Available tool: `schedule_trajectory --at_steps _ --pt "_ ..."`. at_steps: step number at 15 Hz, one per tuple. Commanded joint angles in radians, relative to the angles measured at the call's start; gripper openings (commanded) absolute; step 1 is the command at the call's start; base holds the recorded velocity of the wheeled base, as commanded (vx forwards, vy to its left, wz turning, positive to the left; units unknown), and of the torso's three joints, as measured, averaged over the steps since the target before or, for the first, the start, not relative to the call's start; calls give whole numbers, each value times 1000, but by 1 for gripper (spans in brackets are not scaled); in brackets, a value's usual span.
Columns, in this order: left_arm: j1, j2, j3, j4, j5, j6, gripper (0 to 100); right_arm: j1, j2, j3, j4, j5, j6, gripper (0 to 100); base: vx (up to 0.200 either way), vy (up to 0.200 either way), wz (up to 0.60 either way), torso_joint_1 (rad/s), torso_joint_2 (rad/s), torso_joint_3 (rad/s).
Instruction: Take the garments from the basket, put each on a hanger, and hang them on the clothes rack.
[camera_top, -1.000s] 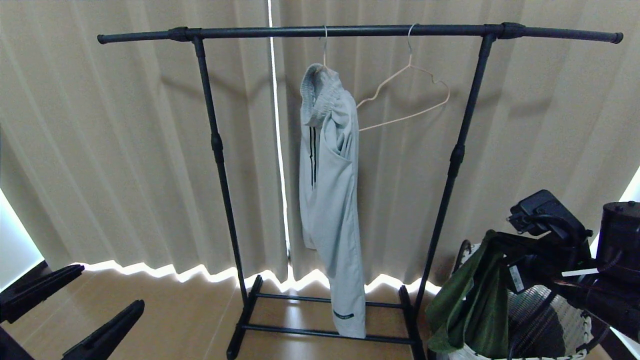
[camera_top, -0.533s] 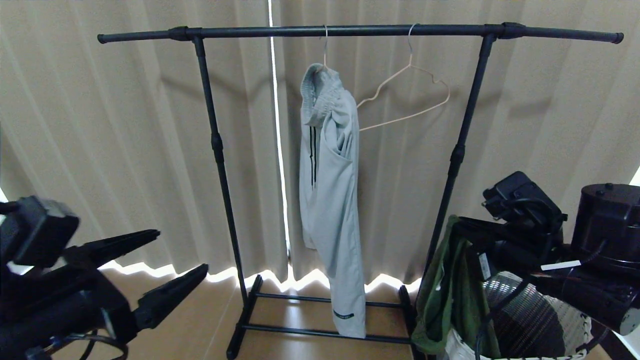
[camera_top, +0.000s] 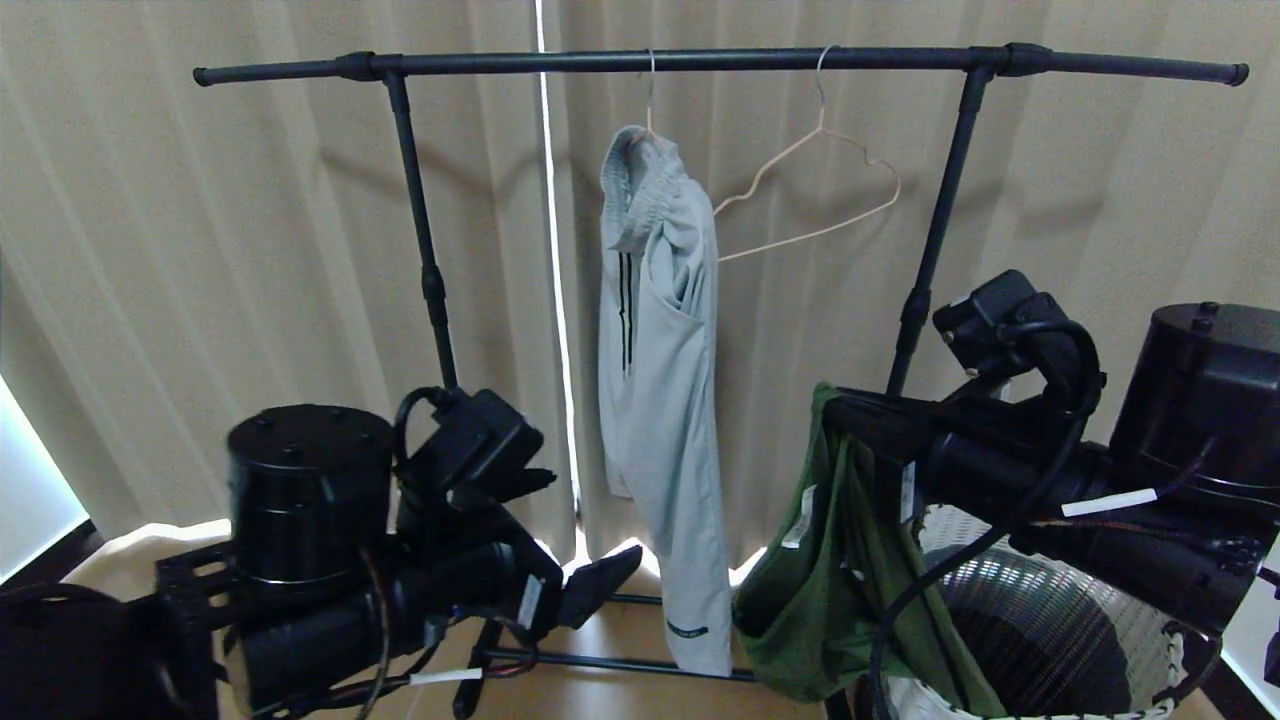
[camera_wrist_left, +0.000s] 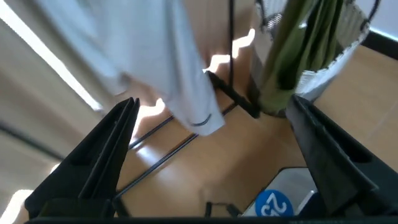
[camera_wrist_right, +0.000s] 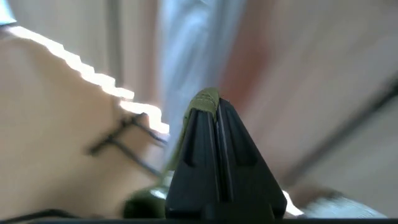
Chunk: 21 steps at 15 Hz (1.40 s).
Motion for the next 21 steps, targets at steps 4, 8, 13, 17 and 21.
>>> schedule_trajectory --at_steps 4,8,13,17,21 --pt "-130 234 -155 -63 53 -113 100 41 1 -17 0 32 6 0 0 0 0 0 0 0" --pt "-141 290 -166 -75 44 -135 100 72 -5 -9 -1 30 54 0 0 0 0 0 0 0" --pt "-143 325 -166 -114 18 -150 100 90 -2 -3 -52 32 57 0 0 0 0 0 0 0" --pt "-121 382 -172 -114 21 -150 100 128 -15 -6 -98 32 74 0 0 0 0 0 0 0" --pt "-100 380 -135 -114 22 -149 100 131 -41 -3 -104 32 77 0 0 0 0 0 0 0"
